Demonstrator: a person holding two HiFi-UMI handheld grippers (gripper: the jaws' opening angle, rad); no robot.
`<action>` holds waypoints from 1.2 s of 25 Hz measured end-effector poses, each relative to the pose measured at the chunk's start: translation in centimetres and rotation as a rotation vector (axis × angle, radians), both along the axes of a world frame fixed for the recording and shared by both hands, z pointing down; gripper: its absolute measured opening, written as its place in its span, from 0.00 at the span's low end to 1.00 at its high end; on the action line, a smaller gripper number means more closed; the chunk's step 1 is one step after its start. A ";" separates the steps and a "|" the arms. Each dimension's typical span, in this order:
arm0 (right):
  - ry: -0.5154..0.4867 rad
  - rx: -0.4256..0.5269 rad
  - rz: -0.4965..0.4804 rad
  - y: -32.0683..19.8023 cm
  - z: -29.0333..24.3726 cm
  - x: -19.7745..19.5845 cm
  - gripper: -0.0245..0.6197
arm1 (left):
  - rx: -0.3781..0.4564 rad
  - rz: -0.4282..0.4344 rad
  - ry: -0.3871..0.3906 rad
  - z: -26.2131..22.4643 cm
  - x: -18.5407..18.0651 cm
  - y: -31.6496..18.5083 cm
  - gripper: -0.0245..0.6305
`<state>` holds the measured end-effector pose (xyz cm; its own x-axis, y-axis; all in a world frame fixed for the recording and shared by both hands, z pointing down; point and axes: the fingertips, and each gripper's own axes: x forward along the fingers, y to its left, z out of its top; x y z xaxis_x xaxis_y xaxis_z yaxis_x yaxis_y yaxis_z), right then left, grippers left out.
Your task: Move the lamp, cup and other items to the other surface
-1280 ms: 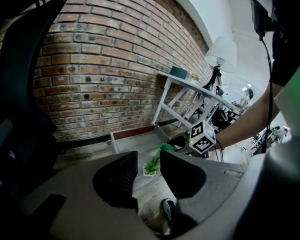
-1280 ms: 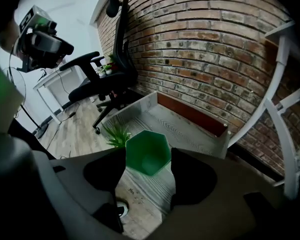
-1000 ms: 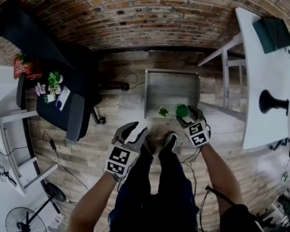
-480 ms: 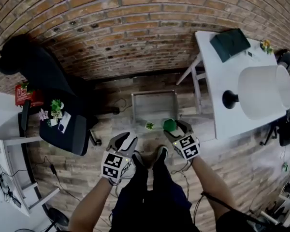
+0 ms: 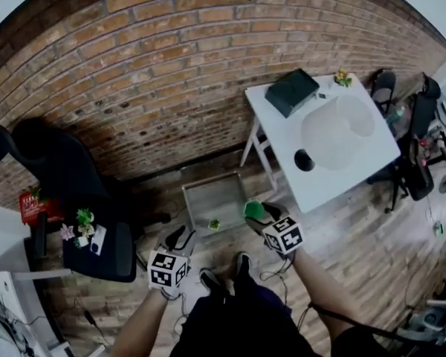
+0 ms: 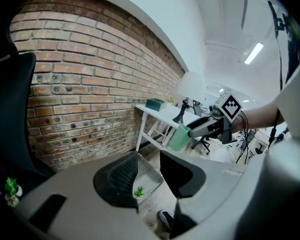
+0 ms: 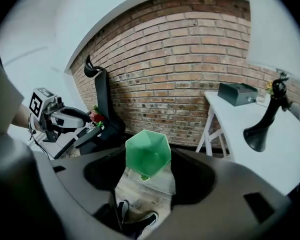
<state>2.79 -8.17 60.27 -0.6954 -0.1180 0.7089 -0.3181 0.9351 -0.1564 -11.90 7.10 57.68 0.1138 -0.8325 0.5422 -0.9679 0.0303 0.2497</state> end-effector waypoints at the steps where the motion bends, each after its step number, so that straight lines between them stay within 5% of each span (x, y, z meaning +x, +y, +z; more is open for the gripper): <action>1: 0.001 0.012 0.015 -0.2 -0.9 0.9 0.48 | 0.011 0.008 0.000 -0.6 0.2 -0.1 0.25; 15: 0.053 0.113 0.244 -5.7 -6.1 14.0 0.48 | 0.089 0.129 0.013 -3.9 4.6 -2.4 0.25; 30: 0.024 0.092 0.272 -16.4 -6.4 24.1 0.48 | 0.087 0.070 -0.036 -6.1 12.2 -10.1 0.25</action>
